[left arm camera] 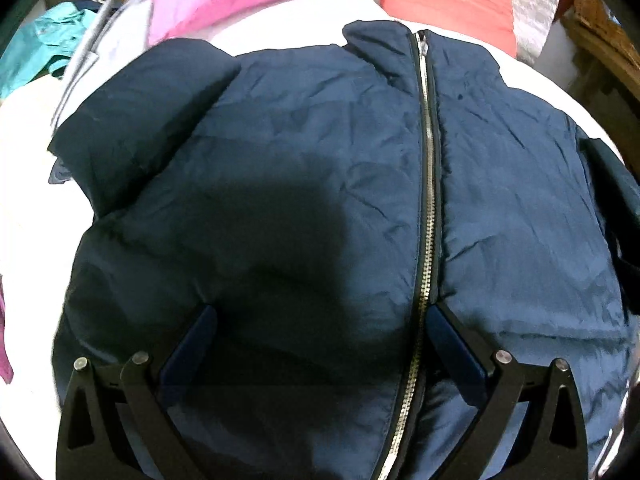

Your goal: Fold large clothes

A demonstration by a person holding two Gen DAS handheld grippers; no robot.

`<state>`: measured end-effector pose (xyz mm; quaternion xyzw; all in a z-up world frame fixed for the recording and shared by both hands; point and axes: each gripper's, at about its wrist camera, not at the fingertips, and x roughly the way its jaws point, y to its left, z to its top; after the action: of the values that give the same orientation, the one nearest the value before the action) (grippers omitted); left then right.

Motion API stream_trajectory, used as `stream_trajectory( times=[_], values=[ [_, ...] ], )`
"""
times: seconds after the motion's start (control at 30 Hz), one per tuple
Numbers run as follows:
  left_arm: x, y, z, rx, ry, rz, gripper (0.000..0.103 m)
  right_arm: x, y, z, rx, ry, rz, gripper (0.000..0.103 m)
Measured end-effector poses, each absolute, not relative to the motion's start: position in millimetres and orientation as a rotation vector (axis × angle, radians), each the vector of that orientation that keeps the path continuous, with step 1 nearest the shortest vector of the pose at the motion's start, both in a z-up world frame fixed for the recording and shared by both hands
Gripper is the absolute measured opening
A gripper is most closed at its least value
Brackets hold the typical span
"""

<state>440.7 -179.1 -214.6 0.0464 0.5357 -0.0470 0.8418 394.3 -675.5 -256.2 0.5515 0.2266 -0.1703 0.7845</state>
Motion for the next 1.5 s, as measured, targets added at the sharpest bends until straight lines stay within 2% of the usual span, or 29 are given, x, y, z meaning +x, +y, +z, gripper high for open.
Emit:
stream_trajectory(
  times=[0.07, 0.33, 0.57, 0.73, 1.03, 1.13, 1.2, 1.23, 1.27, 1.33, 1.5],
  values=[
    [443, -177, -208, 0.130, 1.121, -0.088, 0.103, 394, -667, -240, 1.122, 0.465, -0.370, 0.017],
    [448, -129, -144, 0.114, 0.842, 0.090, 0.103, 386, -593, -150, 0.930, 0.363, -0.211, 0.017],
    [459, -67, -136, -0.039, 0.841, 0.239, 0.103, 395, -481, -106, 0.862, 0.376, -0.017, 0.017],
    [452, -54, -131, -0.066, 0.839, 0.244, 0.103, 410, -407, -114, 0.821, 0.452, 0.051, 0.017],
    [444, -33, -123, -0.116, 0.853, 0.243, 0.103, 450, -320, -190, 0.867, 0.614, 0.095, 0.017],
    [444, -28, -122, -0.127, 0.853, 0.243, 0.103, 463, -305, -214, 0.894, 0.689, 0.111, 0.021],
    [443, -25, -122, -0.143, 0.857, 0.233, 0.103, 462, -301, -230, 0.913, 0.752, 0.107, 0.031],
    [443, -25, -121, -0.148, 0.857, 0.228, 0.103, 459, -301, -235, 0.927, 0.772, 0.111, 0.051],
    [442, -25, -120, -0.153, 0.857, 0.220, 0.103, 455, -302, -238, 0.942, 0.779, 0.123, 0.067],
    [441, -25, -117, -0.160, 0.851, 0.210, 0.103, 443, -306, -234, 0.952, 0.784, 0.150, 0.074],
    [441, -32, -117, -0.154, 0.852, 0.175, 0.103, 401, -322, -202, 0.905, 0.809, 0.140, 0.074]
  ],
)
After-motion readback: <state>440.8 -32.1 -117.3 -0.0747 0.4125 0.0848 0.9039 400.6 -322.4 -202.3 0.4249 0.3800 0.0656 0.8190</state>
